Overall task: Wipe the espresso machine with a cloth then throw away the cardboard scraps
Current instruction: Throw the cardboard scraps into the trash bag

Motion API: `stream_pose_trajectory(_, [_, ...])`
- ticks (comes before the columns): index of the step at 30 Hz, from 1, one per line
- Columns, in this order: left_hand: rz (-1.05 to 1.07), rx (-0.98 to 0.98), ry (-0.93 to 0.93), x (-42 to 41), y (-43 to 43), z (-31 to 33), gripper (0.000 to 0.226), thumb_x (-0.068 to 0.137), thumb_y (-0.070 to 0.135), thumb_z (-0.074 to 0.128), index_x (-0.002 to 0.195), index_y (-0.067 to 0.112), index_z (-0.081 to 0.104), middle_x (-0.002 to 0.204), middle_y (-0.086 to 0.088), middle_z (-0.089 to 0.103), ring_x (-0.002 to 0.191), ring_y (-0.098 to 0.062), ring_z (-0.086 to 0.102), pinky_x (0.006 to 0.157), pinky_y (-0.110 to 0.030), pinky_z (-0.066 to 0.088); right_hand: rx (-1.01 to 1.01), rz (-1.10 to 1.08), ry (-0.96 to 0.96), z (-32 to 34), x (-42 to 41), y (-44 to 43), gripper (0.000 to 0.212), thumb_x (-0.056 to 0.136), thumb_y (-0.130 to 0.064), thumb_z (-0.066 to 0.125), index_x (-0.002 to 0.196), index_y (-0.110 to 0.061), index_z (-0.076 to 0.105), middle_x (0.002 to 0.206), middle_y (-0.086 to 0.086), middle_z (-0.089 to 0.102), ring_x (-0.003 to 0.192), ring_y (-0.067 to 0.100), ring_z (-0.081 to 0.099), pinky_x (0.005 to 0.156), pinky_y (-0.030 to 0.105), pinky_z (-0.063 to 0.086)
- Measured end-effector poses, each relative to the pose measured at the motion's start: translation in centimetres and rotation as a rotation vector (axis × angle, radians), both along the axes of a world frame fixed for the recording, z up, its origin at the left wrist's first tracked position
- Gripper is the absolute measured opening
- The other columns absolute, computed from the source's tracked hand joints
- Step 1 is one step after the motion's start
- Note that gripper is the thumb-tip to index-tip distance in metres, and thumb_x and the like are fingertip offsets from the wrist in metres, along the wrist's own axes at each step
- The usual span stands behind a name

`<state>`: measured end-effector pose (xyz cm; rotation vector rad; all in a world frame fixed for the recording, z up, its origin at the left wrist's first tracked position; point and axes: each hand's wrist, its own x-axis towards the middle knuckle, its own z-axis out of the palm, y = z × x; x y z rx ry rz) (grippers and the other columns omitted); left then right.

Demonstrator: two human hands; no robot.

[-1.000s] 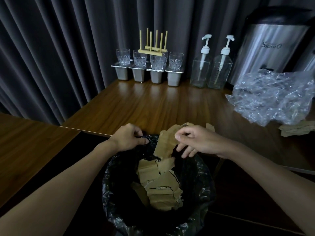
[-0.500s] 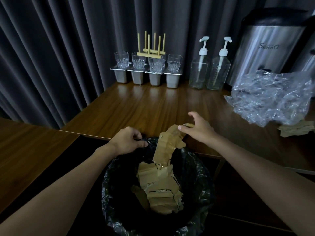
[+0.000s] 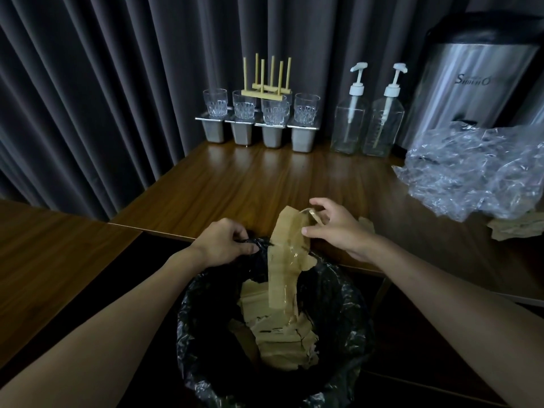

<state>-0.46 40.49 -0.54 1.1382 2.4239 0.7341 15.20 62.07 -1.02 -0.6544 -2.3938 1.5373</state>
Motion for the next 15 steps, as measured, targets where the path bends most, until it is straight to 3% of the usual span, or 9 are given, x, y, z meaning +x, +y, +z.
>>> stream_pose_trajectory(2, [0.003,0.005,0.003,0.0,-0.1,-0.2,0.025,0.083,0.041,0.079,0.079,0.017,0.071,0.082,-0.002,0.071,0.078,-0.016,0.066,0.069,-0.036,0.052,-0.002,0.025,0.057,0.3,0.2,-0.5,0.058,0.081,-0.021,0.077,0.133,-0.024,0.053,0.119,0.000,0.064,0.107,0.008,0.062,0.089,0.022,0.050])
stream_pose_trajectory(5, [0.007,0.010,0.006,-0.2,-0.1,-0.4,0.024,0.083,0.040,0.079,0.079,0.017,0.071,0.079,0.001,0.070,0.072,-0.011,0.063,0.061,-0.027,0.048,-0.007,0.110,0.108,1.2,0.9,-1.2,0.037,0.078,-0.053,0.073,0.105,-0.028,0.070,0.102,-0.003,0.074,0.099,0.006,0.067,0.081,0.019,0.051])
stream_pose_trajectory(7, [0.009,0.013,0.007,-0.2,-0.1,-0.4,0.024,0.082,0.040,0.079,0.079,0.017,0.071,0.080,-0.001,0.071,0.072,-0.012,0.064,0.062,-0.027,0.048,-0.019,0.208,0.094,1.8,1.5,-1.5,0.046,0.077,-0.068,0.064,0.091,-0.026,0.073,0.099,0.005,0.074,0.100,0.017,0.068,0.089,0.030,0.051])
stream_pose_trajectory(9, [0.007,0.016,0.019,-0.3,0.0,-0.4,0.024,0.082,0.039,0.080,0.078,0.016,0.072,0.081,-0.002,0.071,0.072,-0.012,0.064,0.063,-0.029,0.049,0.010,0.270,0.076,2.0,1.9,-1.6,0.070,0.078,-0.075,0.056,0.092,-0.008,0.072,0.096,0.011,0.072,0.093,0.021,0.067,0.086,0.032,0.050])
stream_pose_trajectory(11, [-0.006,0.013,0.036,-0.4,0.0,-0.5,0.020,0.083,0.035,0.079,0.080,0.016,0.072,0.084,-0.001,0.072,0.078,-0.014,0.066,0.069,-0.032,0.052,0.040,0.301,0.056,2.1,2.3,-1.6,0.079,0.080,-0.074,0.055,0.098,0.002,0.069,0.097,0.009,0.073,0.093,0.023,0.067,0.082,0.029,0.047])
stream_pose_trajectory(13, [-0.018,0.013,0.045,-0.5,0.0,-0.5,0.016,0.085,0.031,0.079,0.082,0.016,0.073,0.088,-0.001,0.072,0.084,-0.015,0.067,0.075,-0.035,0.054,0.059,0.343,0.046,2.3,2.6,-1.9,0.051,0.084,-0.058,0.062,0.095,-0.010,0.074,0.097,0.004,0.075,0.094,0.019,0.069,0.081,0.030,0.050])
stream_pose_trajectory(15, [-0.025,0.011,0.048,-0.7,0.1,-0.6,0.016,0.084,0.032,0.079,0.082,0.017,0.073,0.087,0.000,0.073,0.082,-0.013,0.067,0.073,-0.032,0.053,0.098,0.433,0.013,2.8,2.8,-2.4,0.028,0.088,-0.038,0.069,0.087,-0.011,0.075,0.088,0.003,0.074,0.084,0.014,0.069,0.076,0.024,0.051])
